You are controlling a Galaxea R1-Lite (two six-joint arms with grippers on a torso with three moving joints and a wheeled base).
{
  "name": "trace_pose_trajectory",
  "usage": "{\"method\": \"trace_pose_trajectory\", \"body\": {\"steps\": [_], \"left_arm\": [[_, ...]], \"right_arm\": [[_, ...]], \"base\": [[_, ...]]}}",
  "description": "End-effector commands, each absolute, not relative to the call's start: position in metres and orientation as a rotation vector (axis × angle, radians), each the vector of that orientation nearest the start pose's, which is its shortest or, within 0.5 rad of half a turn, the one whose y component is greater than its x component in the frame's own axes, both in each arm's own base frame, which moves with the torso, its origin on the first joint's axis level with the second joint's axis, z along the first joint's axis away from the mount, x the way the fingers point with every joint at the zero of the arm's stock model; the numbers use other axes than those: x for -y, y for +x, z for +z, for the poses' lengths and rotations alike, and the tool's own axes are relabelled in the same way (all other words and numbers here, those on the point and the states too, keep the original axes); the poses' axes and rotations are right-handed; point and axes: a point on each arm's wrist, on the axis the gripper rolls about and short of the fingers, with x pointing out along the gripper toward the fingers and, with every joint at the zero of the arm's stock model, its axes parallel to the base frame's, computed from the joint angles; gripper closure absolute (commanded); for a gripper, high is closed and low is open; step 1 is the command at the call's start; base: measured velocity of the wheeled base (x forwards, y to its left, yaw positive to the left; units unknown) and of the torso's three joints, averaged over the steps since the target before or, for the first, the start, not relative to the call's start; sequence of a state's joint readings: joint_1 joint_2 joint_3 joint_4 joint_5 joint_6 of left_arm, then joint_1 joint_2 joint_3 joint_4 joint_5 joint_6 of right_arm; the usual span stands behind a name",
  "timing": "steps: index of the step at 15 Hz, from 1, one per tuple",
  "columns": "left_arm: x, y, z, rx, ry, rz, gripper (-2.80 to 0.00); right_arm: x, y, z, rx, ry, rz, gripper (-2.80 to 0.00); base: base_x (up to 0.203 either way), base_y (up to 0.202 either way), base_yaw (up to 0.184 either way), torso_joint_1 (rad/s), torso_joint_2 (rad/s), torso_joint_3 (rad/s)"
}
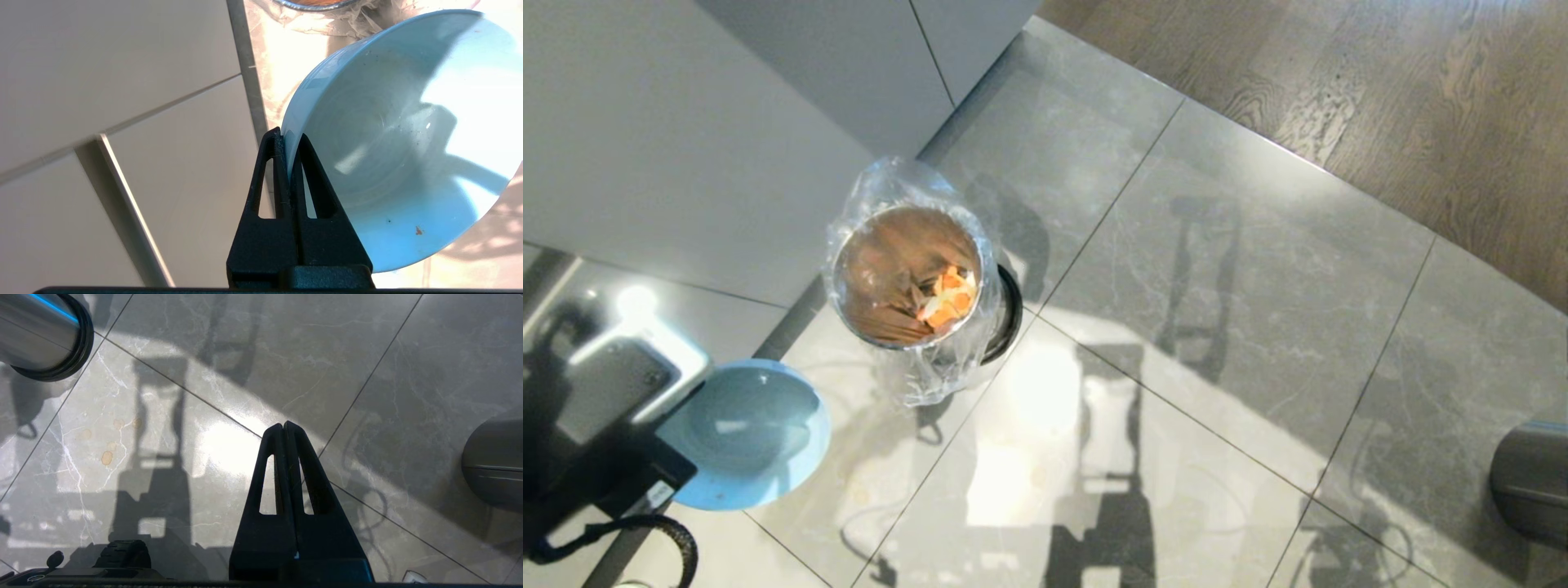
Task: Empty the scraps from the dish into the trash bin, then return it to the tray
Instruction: Put the bowl back to the table
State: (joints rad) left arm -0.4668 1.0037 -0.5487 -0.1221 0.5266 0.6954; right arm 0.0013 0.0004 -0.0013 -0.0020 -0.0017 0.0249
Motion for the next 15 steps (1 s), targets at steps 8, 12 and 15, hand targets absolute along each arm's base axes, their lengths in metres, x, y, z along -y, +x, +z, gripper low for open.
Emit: {"method": "trace_pose_trajectory", "body": {"steps": [8,12,15], "left_arm": [[0.022,0.066,0.176,-0.307,0.492,-0.089,0.0],[0.009,0.044,0.153,-0.297,0.39,-0.035,0.0],[-0.002,0.027,0.132,-0.283,0.346,0.096,0.0]], "right_arm": [[0.0,-0.023,0.076,0.005,0.025,0.0,0.0],[0.0,-0.023,0.076,0.003,0.025,0.0,0.0],[0.0,-0.023,0.076,0.004,0.025,0.0,0.0]], "base": [[0.0,0.0,0.0,0.0,0.0,0.0],[0.0,0.0,0.0,0.0,0.0,0.0],[0.0,0.0,0.0,0.0,0.0,0.0]]}}
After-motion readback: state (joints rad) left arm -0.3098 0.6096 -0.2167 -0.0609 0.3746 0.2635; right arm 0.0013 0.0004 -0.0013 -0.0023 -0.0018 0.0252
